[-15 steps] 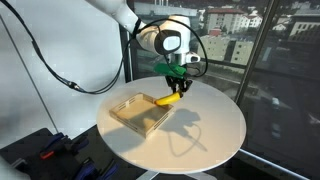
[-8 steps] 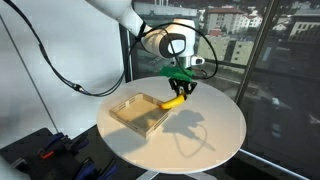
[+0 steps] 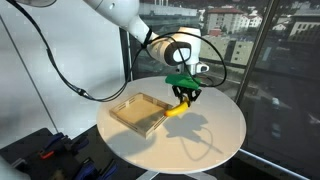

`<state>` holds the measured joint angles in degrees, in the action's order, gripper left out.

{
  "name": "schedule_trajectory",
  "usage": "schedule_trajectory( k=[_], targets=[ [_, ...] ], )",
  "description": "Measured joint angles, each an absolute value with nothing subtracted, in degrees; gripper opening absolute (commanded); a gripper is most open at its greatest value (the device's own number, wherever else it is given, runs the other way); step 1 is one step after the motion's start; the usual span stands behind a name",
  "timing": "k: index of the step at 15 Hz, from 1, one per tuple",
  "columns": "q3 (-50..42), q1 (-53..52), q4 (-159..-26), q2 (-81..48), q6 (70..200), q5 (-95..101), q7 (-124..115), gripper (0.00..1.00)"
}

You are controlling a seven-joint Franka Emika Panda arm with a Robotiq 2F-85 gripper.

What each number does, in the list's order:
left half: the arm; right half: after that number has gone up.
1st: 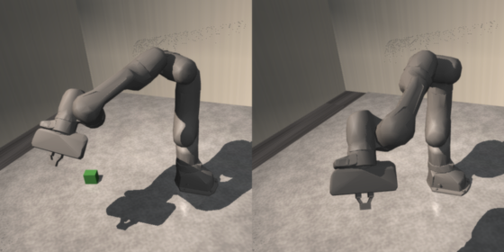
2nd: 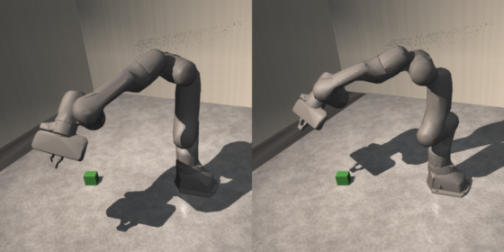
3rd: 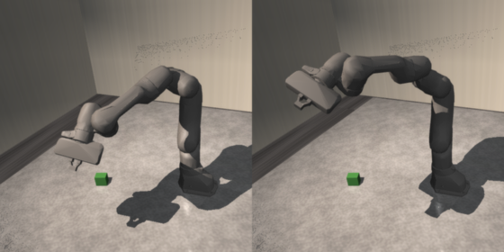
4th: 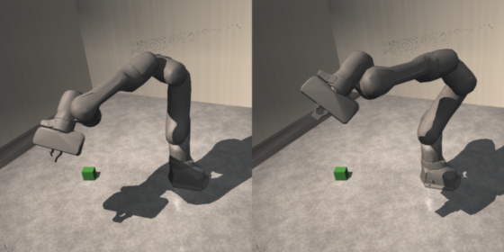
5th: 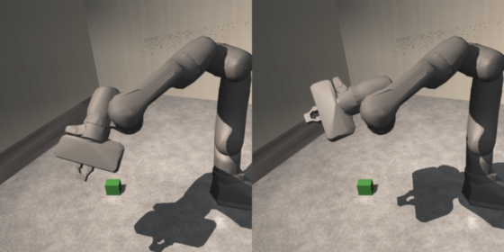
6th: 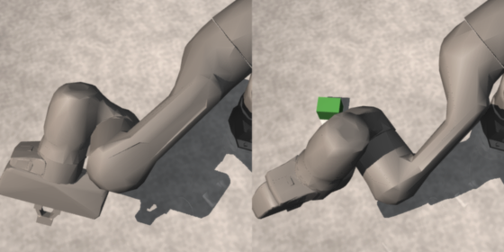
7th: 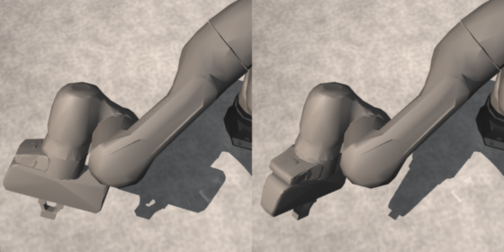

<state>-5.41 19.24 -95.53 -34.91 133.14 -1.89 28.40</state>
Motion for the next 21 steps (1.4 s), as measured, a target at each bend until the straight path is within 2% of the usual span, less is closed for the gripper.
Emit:
schedule_trajectory(
  k=[21],
  targets=[
    [-5.04, 19.85, -94.27, -42.74, 135.83, -0.09, 30.22, 0.16]
  ],
)
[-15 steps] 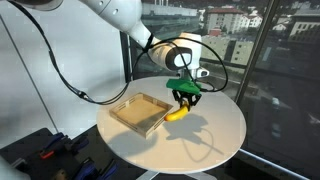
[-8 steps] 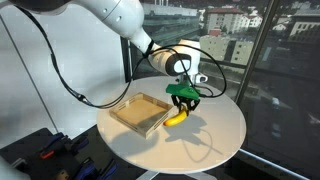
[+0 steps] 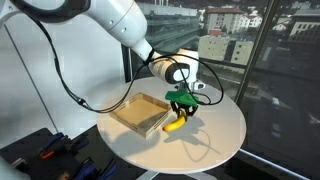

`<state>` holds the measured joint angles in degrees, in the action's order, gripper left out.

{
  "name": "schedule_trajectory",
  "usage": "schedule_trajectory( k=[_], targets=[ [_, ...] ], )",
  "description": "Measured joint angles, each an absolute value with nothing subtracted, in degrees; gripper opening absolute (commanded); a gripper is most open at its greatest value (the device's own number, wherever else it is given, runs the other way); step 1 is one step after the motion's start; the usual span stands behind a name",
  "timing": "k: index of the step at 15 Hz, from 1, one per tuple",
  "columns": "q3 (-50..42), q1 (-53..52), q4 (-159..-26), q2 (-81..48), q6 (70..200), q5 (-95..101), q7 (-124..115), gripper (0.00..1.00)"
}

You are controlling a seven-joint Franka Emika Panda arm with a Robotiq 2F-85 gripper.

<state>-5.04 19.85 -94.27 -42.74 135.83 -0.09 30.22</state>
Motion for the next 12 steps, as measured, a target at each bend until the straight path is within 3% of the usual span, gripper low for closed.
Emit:
schedule_trajectory(
  k=[9, 10, 11, 12],
  targets=[
    [-5.01, 19.85, -91.22, -45.69, 135.83, -0.07, 30.22, 0.18],
    [-5.01, 19.85, -91.08, -45.81, 135.83, -0.07, 30.22, 0.46],
    [-5.01, 19.85, -90.93, -45.92, 135.82, -0.07, 30.22, 0.67],
    [-5.01, 19.85, -90.75, -46.03, 135.82, -0.07, 30.22, 0.73]
  ],
)
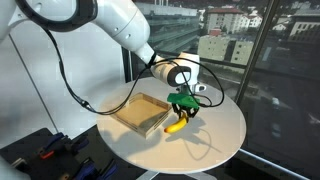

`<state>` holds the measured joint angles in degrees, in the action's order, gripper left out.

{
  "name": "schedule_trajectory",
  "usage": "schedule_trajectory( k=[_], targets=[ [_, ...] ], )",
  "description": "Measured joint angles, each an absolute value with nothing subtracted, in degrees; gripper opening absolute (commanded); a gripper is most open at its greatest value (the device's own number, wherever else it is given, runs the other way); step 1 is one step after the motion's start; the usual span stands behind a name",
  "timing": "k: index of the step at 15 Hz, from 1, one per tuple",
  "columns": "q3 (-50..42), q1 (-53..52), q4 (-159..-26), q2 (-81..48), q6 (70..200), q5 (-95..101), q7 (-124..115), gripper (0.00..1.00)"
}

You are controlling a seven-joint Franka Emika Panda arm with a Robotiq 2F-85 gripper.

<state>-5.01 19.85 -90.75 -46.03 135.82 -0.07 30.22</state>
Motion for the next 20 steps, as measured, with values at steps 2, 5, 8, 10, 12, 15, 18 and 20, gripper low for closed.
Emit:
schedule_trajectory(
  k=[2, 5, 8, 10, 12, 15, 18, 20],
  targets=[
    [-5.01, 19.85, -90.43, -46.17, 135.77, -0.07, 30.22, 0.88],
    [-5.01, 19.85, -90.03, -46.20, 135.74, -0.07, 30.22, 1.00],
    [-5.01, 19.85, -89.88, -46.20, 135.74, -0.07, 30.22, 1.00],
    [-5.01, 19.85, -89.83, -46.20, 135.74, -0.07, 30.22, 1.00],
    [-5.01, 19.85, -89.74, -46.20, 135.74, -0.07, 30.20, 1.00],
    [-5.01, 19.84, -89.40, -46.11, 135.74, -0.07, 29.68, 1.00],
    [-5.01, 19.65, -89.35, -45.45, 135.70, -0.07, 28.45, 1.00],
    [-5.01, 19.34, -89.39, -44.73, 135.45, -0.07, 27.06, 1.00]
  ],
)
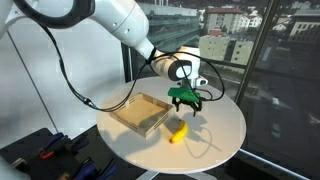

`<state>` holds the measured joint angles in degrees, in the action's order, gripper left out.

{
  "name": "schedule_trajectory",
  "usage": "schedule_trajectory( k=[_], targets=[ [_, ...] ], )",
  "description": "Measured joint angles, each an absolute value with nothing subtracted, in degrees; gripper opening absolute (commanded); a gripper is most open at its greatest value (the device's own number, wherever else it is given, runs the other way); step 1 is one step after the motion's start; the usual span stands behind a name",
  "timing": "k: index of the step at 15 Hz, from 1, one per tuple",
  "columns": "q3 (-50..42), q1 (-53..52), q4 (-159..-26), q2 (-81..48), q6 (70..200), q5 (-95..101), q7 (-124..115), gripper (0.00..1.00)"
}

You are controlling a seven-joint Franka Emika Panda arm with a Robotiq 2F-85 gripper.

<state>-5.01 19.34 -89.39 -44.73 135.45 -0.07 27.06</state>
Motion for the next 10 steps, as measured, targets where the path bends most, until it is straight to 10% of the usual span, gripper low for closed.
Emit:
schedule_trajectory(
  k=[10],
  targets=[
    [-7.08, 15.00, -94.10, -39.30, 135.36, 0.19, 14.50, 1.00]
  ],
)
